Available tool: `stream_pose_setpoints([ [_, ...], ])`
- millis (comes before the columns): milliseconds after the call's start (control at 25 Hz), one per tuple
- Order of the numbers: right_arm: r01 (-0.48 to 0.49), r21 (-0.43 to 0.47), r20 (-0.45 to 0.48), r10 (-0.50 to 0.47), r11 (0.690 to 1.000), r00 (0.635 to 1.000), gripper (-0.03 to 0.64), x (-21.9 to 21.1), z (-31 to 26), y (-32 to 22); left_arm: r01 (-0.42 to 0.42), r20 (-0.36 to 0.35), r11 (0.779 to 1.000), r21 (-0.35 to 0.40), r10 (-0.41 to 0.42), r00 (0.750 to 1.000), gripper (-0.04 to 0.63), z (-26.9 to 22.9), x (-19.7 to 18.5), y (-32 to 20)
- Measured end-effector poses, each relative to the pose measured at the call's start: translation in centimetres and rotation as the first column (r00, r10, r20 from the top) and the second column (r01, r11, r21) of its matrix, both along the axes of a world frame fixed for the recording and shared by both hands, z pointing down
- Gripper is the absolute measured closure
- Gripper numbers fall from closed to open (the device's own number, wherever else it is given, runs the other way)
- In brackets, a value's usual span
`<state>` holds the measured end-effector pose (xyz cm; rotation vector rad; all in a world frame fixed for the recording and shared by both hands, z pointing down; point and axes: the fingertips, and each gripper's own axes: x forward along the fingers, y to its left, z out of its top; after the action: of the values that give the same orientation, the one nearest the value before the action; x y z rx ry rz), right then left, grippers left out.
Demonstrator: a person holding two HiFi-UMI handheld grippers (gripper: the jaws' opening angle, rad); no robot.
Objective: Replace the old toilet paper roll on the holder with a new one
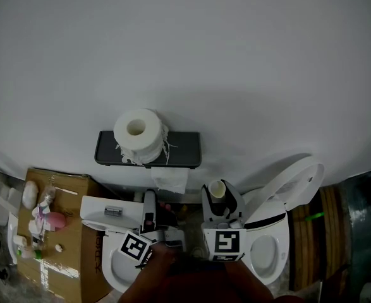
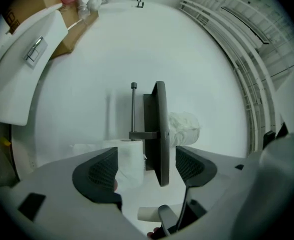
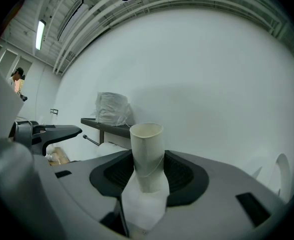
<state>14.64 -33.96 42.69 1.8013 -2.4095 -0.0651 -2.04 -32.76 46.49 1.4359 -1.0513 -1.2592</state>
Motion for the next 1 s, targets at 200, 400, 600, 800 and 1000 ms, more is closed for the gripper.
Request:
stream_pose_setpoints([
  [200,0.004,-0.024,0.014,-0.003,1.000,1.000,0.422,-0.4,0.5,0.4,-0.036,0.018,0.997,0.071,0.035,0.999,0.498,-1.9,0.4,0.9],
  [400,0.006,-0.036,0.032,-0.005,0.999,0.999,0.422,-0.6,0.6,0.6,-0.081,0.176,0.996,0.032,0.075,0.982,0.578,-2.4,0.8,0.8],
  [600,0.010,-0.029,0.063,-0.008,1.000,0.998,0.422,-0.8,0.2,0.7,-0.066,0.787,0.997,0.048,0.003,0.617,0.578,-4.9,1.5,0.4],
  [800,0.019,-0.038,0.085,-0.016,0.999,0.996,0.422,-1.4,-0.3,0.9,-0.021,0.976,0.976,0.216,-0.216,-0.005,0.580,-7.3,2.2,0.5],
  [1000,0.043,-0.028,0.093,-0.040,0.999,0.995,0.422,-2.1,-0.6,0.9,-0.034,0.980,0.982,0.188,-0.190,-0.058,0.578,-6.8,2.8,0.4],
])
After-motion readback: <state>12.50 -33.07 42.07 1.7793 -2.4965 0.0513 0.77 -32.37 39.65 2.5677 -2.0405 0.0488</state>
